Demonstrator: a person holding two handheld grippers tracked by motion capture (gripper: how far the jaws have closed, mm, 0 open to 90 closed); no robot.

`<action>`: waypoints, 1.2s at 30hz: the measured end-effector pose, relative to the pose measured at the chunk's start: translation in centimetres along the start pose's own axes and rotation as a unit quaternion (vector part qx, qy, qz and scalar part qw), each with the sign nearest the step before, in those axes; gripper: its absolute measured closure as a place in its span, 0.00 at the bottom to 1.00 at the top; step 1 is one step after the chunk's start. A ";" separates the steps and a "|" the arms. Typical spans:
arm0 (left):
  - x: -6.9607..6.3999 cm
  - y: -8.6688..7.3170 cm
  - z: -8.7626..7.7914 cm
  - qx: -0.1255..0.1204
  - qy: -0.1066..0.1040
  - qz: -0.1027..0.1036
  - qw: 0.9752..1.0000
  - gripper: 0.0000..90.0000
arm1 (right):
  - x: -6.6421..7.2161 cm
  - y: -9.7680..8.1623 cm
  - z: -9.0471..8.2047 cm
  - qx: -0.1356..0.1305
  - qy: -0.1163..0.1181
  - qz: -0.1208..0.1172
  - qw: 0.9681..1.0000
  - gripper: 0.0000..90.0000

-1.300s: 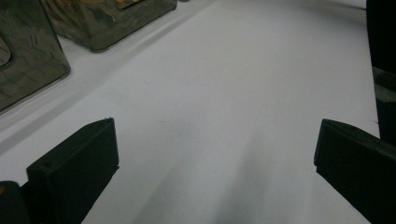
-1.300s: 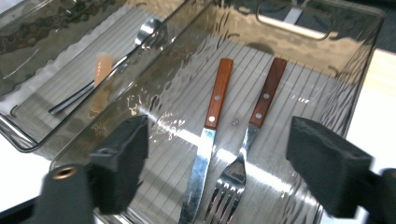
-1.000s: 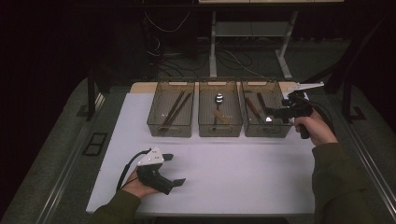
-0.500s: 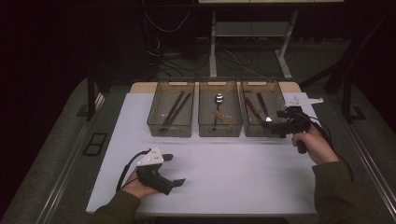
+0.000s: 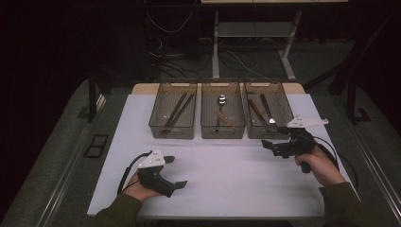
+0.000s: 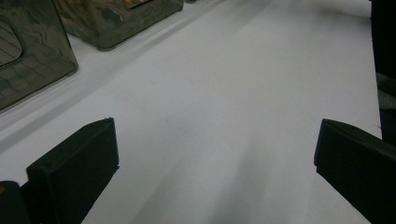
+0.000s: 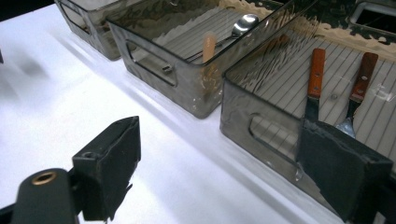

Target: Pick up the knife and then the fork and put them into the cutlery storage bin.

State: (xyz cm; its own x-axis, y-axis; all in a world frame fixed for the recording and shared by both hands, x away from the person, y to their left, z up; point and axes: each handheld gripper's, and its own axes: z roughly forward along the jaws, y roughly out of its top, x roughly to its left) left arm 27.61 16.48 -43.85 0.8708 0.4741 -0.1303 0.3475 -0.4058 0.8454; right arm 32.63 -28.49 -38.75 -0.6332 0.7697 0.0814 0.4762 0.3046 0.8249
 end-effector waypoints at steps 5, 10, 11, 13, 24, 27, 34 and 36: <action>-0.1 0.0 0.0 0.001 0.000 0.000 1.000 0.00 | 0.7 -1.5 -0.2 -0.006 0.010 0.003 1.000 0.16; 0.0 0.0 0.0 -0.001 -0.001 0.000 1.000 0.00 | 1.2 -3.1 -0.5 -0.015 0.012 0.009 1.000 0.16; 0.0 0.0 0.0 -0.001 -0.001 0.000 1.000 0.00 | 1.2 -3.3 -0.6 -0.018 0.012 0.010 1.000 0.16; -0.1 0.0 0.0 0.000 0.000 0.000 1.000 0.00 | 1.4 -3.9 -0.7 -0.021 0.014 0.013 1.000 0.16; -0.1 0.0 -0.1 -0.001 0.000 0.001 1.000 0.00 | 2.7 -6.2 -1.1 -0.014 0.024 -0.003 1.000 0.16; -0.1 0.0 -0.1 -0.001 0.000 0.002 1.000 0.00 | 3.1 -6.7 -1.2 -0.010 0.030 -0.004 0.999 0.16; -0.1 0.0 -0.1 -0.002 0.001 0.001 1.000 0.00 | 3.3 -7.6 -1.6 -0.009 0.036 -0.009 0.999 0.16; -0.1 0.0 -0.1 -0.001 0.001 0.002 1.000 0.00 | 3.3 -8.0 -1.7 -0.009 0.040 -0.008 0.999 0.16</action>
State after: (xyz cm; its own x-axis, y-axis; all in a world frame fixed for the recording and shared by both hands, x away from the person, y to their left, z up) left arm 27.49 16.49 -43.77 0.8719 0.4731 -0.1260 0.3427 -0.4061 0.8471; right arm 25.70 -29.27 -44.11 -0.6878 0.7173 0.1116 0.4552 0.3065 0.8360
